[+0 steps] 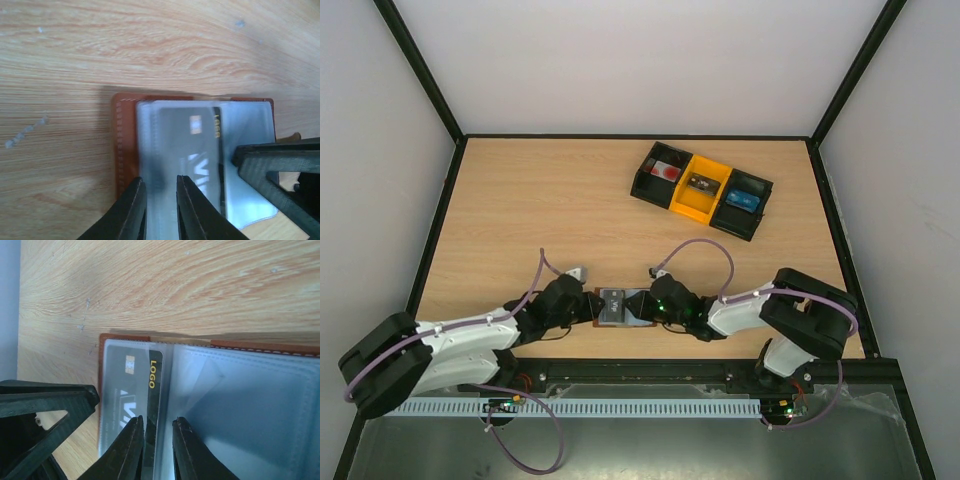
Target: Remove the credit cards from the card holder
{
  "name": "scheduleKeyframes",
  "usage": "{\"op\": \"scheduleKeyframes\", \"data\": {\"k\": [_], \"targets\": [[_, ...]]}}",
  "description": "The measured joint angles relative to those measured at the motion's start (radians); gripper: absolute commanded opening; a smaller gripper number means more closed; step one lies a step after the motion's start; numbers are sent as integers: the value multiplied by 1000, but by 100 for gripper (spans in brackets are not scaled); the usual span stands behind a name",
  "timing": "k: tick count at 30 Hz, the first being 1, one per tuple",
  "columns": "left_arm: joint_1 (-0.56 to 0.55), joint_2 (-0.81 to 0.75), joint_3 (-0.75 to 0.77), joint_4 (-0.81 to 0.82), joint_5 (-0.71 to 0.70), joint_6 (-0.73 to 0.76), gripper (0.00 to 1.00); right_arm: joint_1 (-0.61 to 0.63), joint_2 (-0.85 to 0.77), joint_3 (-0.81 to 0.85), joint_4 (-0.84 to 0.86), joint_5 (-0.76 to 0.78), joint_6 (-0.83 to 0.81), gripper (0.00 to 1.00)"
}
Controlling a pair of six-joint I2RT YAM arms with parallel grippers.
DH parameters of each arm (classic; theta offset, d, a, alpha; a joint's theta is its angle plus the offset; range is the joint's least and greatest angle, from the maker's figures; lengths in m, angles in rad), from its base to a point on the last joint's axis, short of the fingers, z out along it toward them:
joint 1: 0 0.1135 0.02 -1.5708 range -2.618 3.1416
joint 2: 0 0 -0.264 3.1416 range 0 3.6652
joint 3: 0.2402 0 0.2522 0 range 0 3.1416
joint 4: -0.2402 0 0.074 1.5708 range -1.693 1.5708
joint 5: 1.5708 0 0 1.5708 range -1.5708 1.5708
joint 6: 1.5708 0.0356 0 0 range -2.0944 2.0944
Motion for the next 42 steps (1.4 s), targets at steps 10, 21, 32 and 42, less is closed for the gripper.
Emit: {"op": "scheduleKeyframes", "data": {"k": [10, 21, 32, 42], "targets": [[0, 90, -28, 107, -1, 14, 3, 0, 30, -39, 109, -16, 25, 18], [0, 108, -32, 134, -1, 15, 3, 0, 61, -45, 157, -27, 48, 14], [0, 114, -34, 147, -13, 15, 3, 0, 77, -53, 179, -12, 63, 2], [0, 117, -34, 150, -5, 16, 3, 0, 31, -76, 152, 27, 62, 2]]}}
